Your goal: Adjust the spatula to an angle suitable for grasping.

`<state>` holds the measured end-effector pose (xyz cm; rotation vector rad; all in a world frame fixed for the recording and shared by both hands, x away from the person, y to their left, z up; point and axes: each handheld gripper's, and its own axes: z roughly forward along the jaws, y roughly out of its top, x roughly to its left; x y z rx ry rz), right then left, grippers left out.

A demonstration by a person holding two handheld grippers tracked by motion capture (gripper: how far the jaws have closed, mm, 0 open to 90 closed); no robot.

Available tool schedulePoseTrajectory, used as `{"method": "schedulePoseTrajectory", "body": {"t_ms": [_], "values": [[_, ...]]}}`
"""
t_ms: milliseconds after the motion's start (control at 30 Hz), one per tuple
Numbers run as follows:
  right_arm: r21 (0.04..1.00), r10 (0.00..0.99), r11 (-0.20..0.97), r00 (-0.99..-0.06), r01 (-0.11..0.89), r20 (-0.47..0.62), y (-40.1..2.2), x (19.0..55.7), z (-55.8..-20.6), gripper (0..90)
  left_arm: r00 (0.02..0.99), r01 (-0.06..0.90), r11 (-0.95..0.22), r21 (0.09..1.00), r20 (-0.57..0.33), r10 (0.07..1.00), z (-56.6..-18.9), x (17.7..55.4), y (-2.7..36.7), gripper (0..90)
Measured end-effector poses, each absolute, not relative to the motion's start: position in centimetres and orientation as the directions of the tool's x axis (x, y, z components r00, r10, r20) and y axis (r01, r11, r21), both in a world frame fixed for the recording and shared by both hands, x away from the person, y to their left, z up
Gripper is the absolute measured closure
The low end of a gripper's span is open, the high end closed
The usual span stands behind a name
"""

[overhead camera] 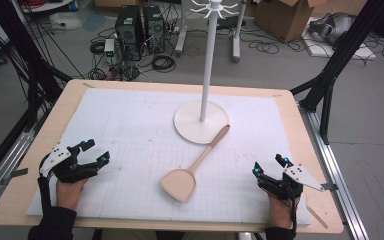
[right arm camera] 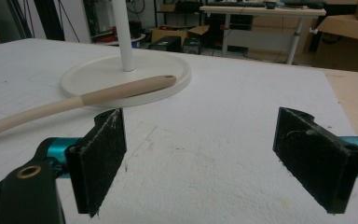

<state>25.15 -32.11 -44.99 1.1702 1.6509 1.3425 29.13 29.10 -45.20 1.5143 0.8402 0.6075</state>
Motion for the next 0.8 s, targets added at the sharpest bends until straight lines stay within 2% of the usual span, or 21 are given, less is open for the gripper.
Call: {"method": "schedulePoseTrajectory", "body": {"t_ms": [400,800], "values": [[0.975,0.936,0.054,-0.35,0.215,0.026,-32.1,25.2,-45.0,16.1,0.551,0.215,0.008,0.976,-0.129,0.825,-44.6,29.5,28.6,20.9],[0.973,0.938,0.066,-0.347,0.221,0.016,-32.1,25.3,-45.0,16.1,0.631,0.195,-0.023,0.981,-0.107,0.768,-40.1,31.0,24.9,19.1]]}}
